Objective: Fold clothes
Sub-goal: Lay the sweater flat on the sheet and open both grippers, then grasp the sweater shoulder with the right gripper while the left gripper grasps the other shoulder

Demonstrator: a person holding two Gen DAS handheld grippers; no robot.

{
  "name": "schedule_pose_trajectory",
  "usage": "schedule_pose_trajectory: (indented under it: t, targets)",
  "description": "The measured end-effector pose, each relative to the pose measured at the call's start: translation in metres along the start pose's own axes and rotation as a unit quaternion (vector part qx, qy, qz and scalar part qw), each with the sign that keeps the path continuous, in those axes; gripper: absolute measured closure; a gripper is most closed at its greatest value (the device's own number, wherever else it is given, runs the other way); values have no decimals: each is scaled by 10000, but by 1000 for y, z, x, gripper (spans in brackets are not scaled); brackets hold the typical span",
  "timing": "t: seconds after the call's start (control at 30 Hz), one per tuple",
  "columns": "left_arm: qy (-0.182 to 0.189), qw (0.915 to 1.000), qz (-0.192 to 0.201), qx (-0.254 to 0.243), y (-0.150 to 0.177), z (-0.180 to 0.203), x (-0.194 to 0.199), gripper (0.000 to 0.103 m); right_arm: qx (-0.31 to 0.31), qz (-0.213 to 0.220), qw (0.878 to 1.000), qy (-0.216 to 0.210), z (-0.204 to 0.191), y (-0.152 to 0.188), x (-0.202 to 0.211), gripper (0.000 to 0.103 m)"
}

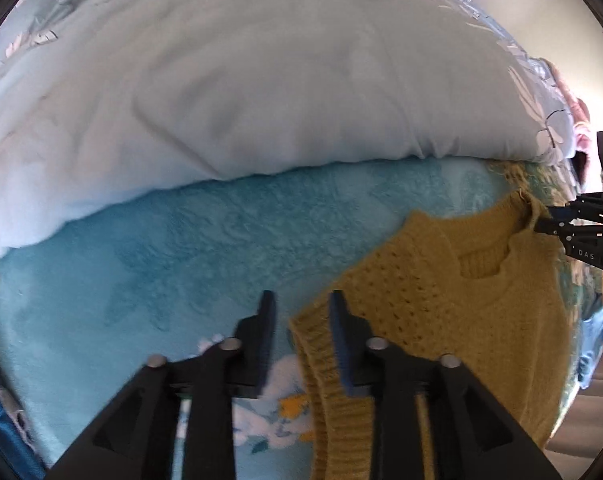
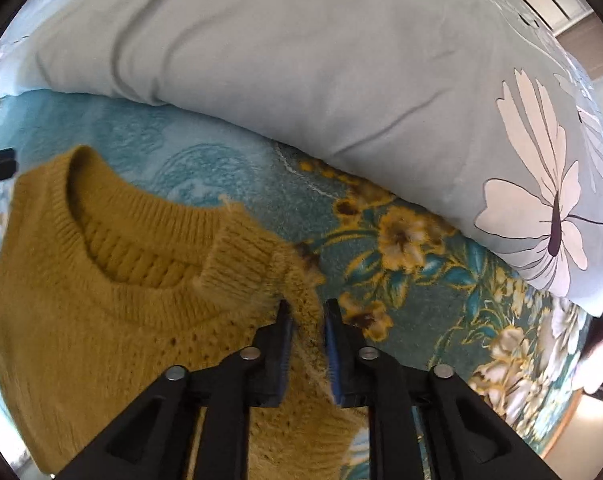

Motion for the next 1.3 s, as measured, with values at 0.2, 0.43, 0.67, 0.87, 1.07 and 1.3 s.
schedule_pose_trajectory:
  t: [0.2,0.43,0.67,0.87,1.07,1.3]
  targets:
    - [246,9995,-174,-17,7,4,-11,52,46,-29,9997,-221,17,15,-1,53]
    - [267,9990,-293,-227,19,18,-23,52,-19,-74,9994,-325,20,13,-17,48]
    - [317,9991,-151,-245,22,33,-18,84,-53,-168,9976,-669,23,13,-11,56]
    - [1,9993,210,-299,25,46,-5,93,-14,-106,9981,-604,23,19,7,93]
    - [-162,9973,680,-230,5,50,21,93,-111,225,9988,-422,30,6,38,96]
    - [-328,9976,601,-98,-19,31,20,93,-184,309,9991,-241,32,-15,53,96]
Point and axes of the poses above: each gripper's, at about its wrist camera, not at the fingertips, and x roughly against the way its jaws point, z to its right, y to its underside, the point moved 6 cm from there along -x, roughly the way its jaws point, and after that the axes turned 6 degrees about y, right-handed, at the moved point
